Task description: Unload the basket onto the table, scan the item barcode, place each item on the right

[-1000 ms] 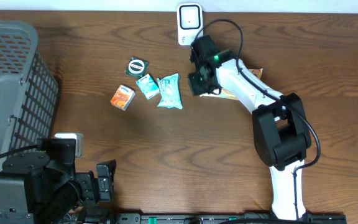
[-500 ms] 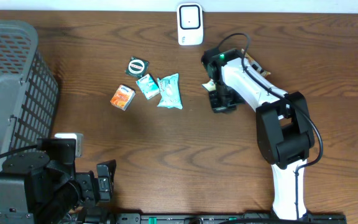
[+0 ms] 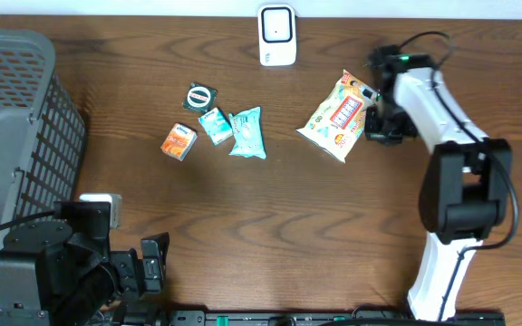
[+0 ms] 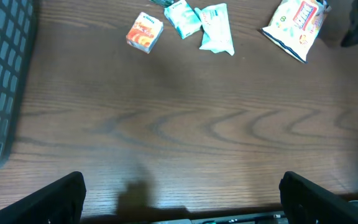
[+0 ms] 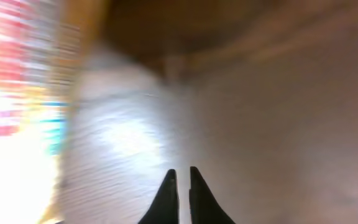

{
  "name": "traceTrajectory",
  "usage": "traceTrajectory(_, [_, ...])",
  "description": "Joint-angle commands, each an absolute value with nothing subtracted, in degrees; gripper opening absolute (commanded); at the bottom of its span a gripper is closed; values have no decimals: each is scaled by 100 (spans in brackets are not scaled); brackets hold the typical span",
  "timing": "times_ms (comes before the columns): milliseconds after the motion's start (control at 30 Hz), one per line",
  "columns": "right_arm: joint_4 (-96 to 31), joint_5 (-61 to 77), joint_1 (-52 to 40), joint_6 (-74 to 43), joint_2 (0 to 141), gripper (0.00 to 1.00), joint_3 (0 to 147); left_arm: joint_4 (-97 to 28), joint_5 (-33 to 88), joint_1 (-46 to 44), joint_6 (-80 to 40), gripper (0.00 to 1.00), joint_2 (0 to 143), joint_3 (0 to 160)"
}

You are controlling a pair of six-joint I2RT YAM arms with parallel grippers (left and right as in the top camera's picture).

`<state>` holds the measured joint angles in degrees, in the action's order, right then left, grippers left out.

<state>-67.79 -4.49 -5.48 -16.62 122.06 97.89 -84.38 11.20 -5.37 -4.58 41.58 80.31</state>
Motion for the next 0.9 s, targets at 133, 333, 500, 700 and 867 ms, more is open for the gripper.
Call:
traceTrajectory(133, [-6104, 2034, -64, -1092, 12020, 85, 9843, -8440, 1066, -539, -502, 98, 4169, 8047])
traceTrajectory(333, [-5900, 2598, 180, -1253, 12180, 99, 9771, -8438, 1063, -539, -502, 98, 4169, 8047])
traceTrajectory(500, [-5542, 2867, 178, -1529, 12307, 99, 9480, -8440, 1063, -539, -502, 98, 4169, 8047])
traceTrajectory(700, [-4893, 3522, 167, -1833, 12307, 99, 8925, -8438, 1063, -539, -502, 98, 4169, 8047])
traceTrajectory(867, [-4587, 3162, 75, -2252, 12307, 98, 8431, -8440, 1066, -539, -502, 97, 4169, 8047])
